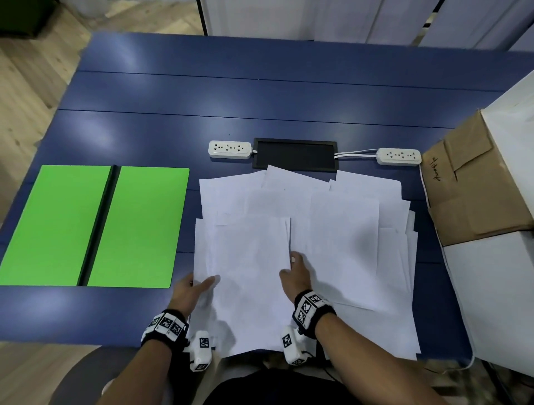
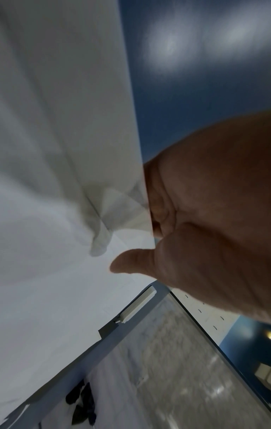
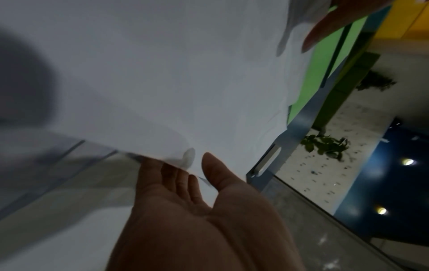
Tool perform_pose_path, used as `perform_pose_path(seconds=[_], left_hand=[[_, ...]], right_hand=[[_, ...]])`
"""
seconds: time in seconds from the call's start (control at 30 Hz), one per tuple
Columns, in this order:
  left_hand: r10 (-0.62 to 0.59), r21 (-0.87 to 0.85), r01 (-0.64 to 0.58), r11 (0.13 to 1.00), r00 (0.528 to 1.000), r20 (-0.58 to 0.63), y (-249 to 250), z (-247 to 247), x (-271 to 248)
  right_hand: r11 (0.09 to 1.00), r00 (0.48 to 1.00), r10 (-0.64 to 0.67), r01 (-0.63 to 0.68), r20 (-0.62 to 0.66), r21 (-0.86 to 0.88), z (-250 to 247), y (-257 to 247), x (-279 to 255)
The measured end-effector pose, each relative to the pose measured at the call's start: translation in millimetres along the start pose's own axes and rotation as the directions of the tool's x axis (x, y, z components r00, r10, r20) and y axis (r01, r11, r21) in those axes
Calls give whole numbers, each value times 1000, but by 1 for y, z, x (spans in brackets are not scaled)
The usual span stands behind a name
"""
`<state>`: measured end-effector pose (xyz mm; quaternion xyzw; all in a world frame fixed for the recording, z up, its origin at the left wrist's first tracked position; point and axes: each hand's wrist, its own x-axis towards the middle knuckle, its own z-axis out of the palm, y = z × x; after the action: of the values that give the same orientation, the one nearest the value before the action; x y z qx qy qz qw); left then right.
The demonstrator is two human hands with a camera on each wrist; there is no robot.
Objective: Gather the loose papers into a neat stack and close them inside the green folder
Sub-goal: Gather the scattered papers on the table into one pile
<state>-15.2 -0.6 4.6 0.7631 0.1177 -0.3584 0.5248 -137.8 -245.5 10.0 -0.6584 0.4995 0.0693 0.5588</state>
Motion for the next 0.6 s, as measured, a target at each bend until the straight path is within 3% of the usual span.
perform_pose_path(seconds=[0.07, 0.17, 0.2, 0.27, 0.33, 0.4, 0.43, 0.5, 0.6], left_hand=[[-3, 19, 2, 1000, 1000, 23, -4, -2, 1], [-2, 71, 0, 997, 1000, 27, -15, -7, 10], [-2, 94, 0, 996, 1000, 24, -16, -8, 12], [6, 137, -8, 991, 1000, 13, -18, -9, 15], [17, 161, -16, 987, 1000, -3, -19, -8, 18], [20, 189, -17, 982, 1000, -16, -20, -7, 20], [19, 201, -15, 979, 1000, -21, -21, -8, 22], [16, 215, -11, 976, 1000, -23, -22, -7, 24], [4, 227, 3, 974, 1000, -30, -24, -7, 26]], right_hand=[[998, 991, -43, 50, 131, -48, 11, -5, -6], [960, 942, -173, 226, 287, -165, 14, -10, -7], [948, 940, -209, 262, 271, -180, 7, -10, -5], [931, 965, -255, 264, 67, -252, -16, -1, 8], [925, 942, -218, 117, -254, -361, -57, 7, 25], [911, 873, 16, -214, -487, -353, -103, 17, 38], [891, 828, 152, -351, -540, -289, -123, 20, 43], [863, 782, 301, -467, -546, -194, -151, 26, 49], [856, 812, 306, -463, -498, -228, -158, 30, 52]])
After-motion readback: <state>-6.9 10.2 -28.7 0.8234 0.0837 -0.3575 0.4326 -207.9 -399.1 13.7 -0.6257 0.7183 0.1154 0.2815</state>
